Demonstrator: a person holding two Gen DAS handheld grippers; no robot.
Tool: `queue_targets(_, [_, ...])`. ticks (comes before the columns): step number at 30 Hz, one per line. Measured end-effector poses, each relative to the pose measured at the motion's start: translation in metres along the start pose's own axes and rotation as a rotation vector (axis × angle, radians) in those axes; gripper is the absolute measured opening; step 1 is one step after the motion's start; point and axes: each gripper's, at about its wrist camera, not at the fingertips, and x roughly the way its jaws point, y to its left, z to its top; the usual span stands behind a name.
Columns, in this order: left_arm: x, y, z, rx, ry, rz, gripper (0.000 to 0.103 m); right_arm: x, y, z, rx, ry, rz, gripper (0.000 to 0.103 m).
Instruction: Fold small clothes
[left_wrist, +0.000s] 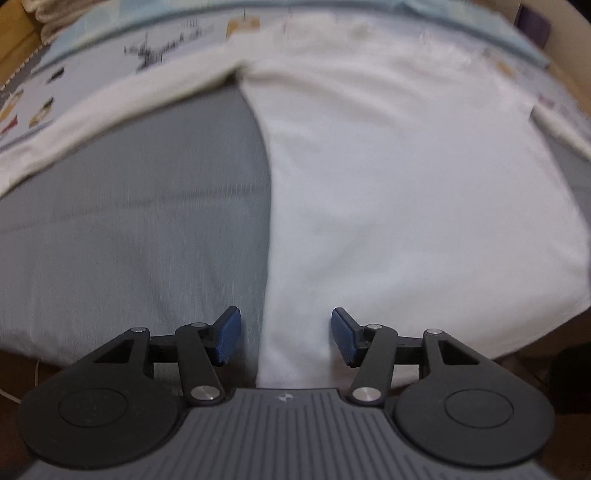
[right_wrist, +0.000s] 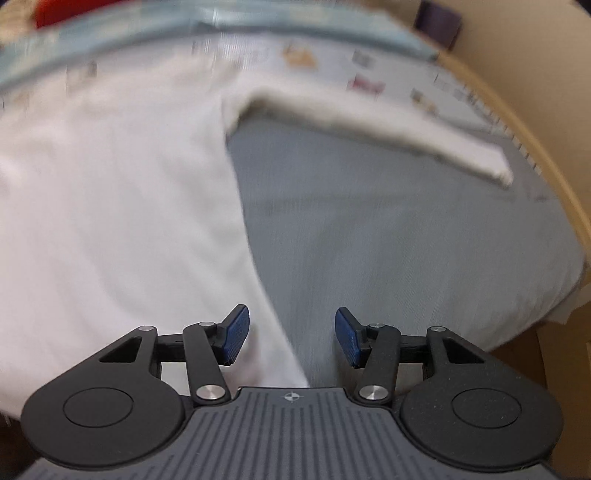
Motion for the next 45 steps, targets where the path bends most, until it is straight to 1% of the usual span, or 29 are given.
queue_targets(3, [-0.007,0.004,0.009,-0.037,-0.06,0.004,0.061,-0.025,-0.011,0.022,0.057,-0.122,0.043,0.054])
queue_targets(6, [-0.016,0.006,0.018,-0.073,-0.132,0.014,0.064,-0.056,-0.021,0.047,0.068,-0.259,0.103,0.056])
queue_targets(8, [-0.025,0.005,0.022,-0.085,-0.193,0.028,0.067,-0.071,-0.027,0.062,0.056,-0.329,0.123,0.064])
queue_targets(10, [-0.031,0.003,0.025,-0.085,-0.255,0.051,0.068,-0.084,-0.034,0.073,0.039,-0.401,0.118,0.07])
queue_targets(12, [-0.042,-0.003,0.026,-0.079,-0.303,0.089,0.069,-0.089,-0.039,0.079,0.027,-0.458,0.109,0.071])
queue_targets(14, [-0.045,-0.005,0.028,-0.076,-0.324,0.119,0.069,-0.085,-0.044,0.075,0.028,-0.488,0.092,0.071])
queue_targets(15, [-0.046,-0.006,0.029,-0.078,-0.326,0.118,0.069,-0.08,-0.046,0.074,0.058,-0.471,0.091,0.071])
queue_targets(16, [-0.047,-0.008,0.03,-0.082,-0.328,0.119,0.069,-0.076,-0.048,0.077,0.106,-0.426,0.111,0.071])
queue_targets(17, [-0.048,-0.009,0.032,-0.086,-0.334,0.127,0.069,-0.075,-0.049,0.078,0.136,-0.418,0.145,0.071])
queue_targets(18, [-0.049,-0.011,0.034,-0.089,-0.345,0.137,0.069,-0.075,-0.045,0.077,0.134,-0.428,0.149,0.071])
queue_targets(20, [-0.05,-0.012,0.037,-0.101,-0.375,0.136,0.069,-0.075,-0.032,0.076,0.084,-0.441,0.128,0.071])
queue_targets(22, [-0.056,-0.01,0.041,-0.125,-0.406,0.123,0.068,-0.073,-0.021,0.075,0.033,-0.441,0.128,0.071])
queue_targets(24, [-0.064,-0.004,0.051,-0.154,-0.436,0.104,0.064,-0.072,-0.013,0.074,0.002,-0.44,0.134,0.071])
queue_targets(25, [-0.069,0.001,0.06,-0.169,-0.448,0.099,0.058,-0.071,-0.012,0.074,-0.005,-0.44,0.134,0.071])
queue_targets(27, [-0.077,0.016,0.083,-0.198,-0.463,0.108,0.042,-0.07,-0.015,0.076,0.007,-0.439,0.132,0.071])
queue_targets(28, [-0.08,0.026,0.098,-0.221,-0.474,0.123,0.029,-0.07,-0.018,0.076,0.019,-0.439,0.132,0.071])
queue_targets(29, [-0.08,0.036,0.111,-0.242,-0.483,0.137,0.024,-0.069,-0.021,0.077,0.037,-0.438,0.13,0.071])
queue_targets(31, [-0.077,0.062,0.141,-0.289,-0.5,0.155,0.023,-0.067,-0.026,0.078,0.07,-0.431,0.126,0.071])
queue_targets(33, [-0.067,0.089,0.162,-0.323,-0.515,0.193,0.023,-0.064,-0.028,0.078,0.093,-0.421,0.121,0.069])
queue_targets(34, [-0.058,0.106,0.171,-0.343,-0.52,0.213,0.023,-0.064,-0.028,0.078,0.095,-0.419,0.118,0.066])
queue_targets(35, [-0.05,0.121,0.176,-0.361,-0.522,0.226,0.023,-0.064,-0.028,0.078,0.091,-0.419,0.118,0.061])
queue_targets(37, [-0.029,0.153,0.176,-0.394,-0.518,0.259,0.023,-0.063,-0.026,0.079,0.075,-0.42,0.118,0.059])
queue_targets(39, [-0.003,0.184,0.167,-0.431,-0.467,0.29,0.024,-0.06,-0.024,0.08,0.068,-0.416,0.113,0.058])
queue_targets(40, [0.011,0.204,0.166,-0.486,-0.384,0.307,0.024,-0.058,-0.024,0.082,0.07,-0.41,0.107,0.058])
queue_targets(41, [0.018,0.222,0.165,-0.555,-0.344,0.313,0.026,-0.056,-0.024,0.084,0.074,-0.404,0.101,0.058])
queue_targets(42, [0.022,0.239,0.163,-0.62,-0.339,0.31,0.03,-0.054,-0.024,0.086,0.079,-0.4,0.093,0.058])
queue_targets(43, [0.026,0.256,0.16,-0.674,-0.332,0.326,0.044,-0.051,-0.023,0.088,0.085,-0.395,0.086,0.058])
queue_targets(44, [0.03,0.267,0.158,-0.703,-0.316,0.351,0.058,-0.049,-0.022,0.09,0.089,-0.39,0.082,0.058])
queue_targets(45, [0.035,0.277,0.156,-0.731,-0.291,0.376,0.063,-0.046,-0.021,0.092,0.09,-0.384,0.077,0.058])
